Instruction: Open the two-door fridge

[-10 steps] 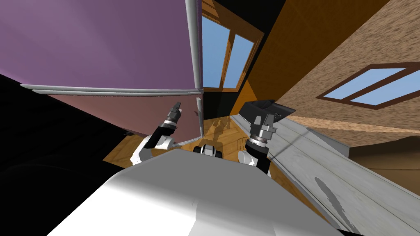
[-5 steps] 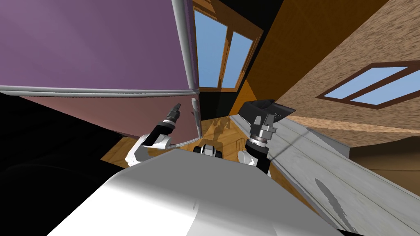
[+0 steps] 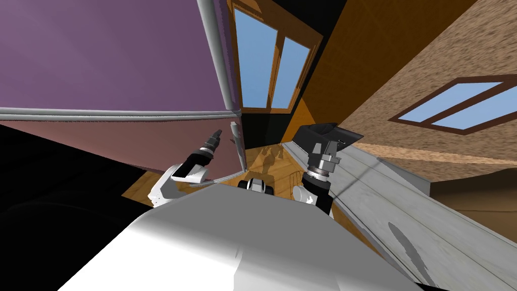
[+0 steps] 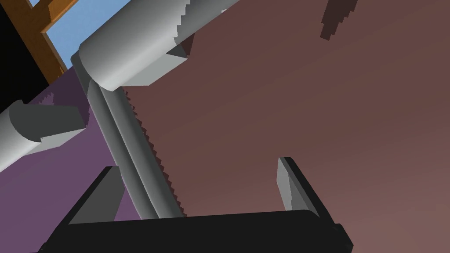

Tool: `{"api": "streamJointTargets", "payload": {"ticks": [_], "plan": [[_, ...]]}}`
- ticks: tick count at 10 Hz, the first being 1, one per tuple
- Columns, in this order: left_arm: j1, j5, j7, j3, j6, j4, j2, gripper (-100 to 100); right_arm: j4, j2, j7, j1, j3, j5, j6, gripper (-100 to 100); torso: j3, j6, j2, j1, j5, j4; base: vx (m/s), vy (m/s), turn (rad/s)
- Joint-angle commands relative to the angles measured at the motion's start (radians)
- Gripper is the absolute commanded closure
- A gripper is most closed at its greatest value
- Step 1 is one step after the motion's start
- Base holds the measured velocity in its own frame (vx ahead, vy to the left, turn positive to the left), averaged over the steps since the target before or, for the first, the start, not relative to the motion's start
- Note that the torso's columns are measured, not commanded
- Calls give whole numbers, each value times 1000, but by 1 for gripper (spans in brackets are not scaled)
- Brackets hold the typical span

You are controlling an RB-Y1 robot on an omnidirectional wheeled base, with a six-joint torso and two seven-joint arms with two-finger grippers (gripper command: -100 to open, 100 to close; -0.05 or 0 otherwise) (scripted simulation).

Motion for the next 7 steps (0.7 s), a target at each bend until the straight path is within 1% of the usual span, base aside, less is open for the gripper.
{"api": "streamJointTargets", "payload": {"ticks": [1,2,4,6,7], "plan": [[3,-3,-5,21,74,-2,32,-100,0,0,0,0,0,0,0,0,0,0,0,-1,0,0,89,-82,-11],[3,-3,-5,21,82,-2,32,-100,0,0,0,0,0,0,0,0,-1,0,-1,-1,0,0,70,-52,-1],[6,-5,-9,42,147,-9,63,-100,0,0,0,0,0,0,0,0,1,0,1,2,1,0,60,-50,-11],[8,-7,-13,62,213,-22,92,-100,0,0,0,0,0,0,0,0,-1,0,-2,-2,0,0,102,-94,-11],[8,-7,-13,62,223,-22,92,-100,0,0,0,0,0,0,0,0,-1,0,-2,-2,-1,0,66,-61,-1]]}}
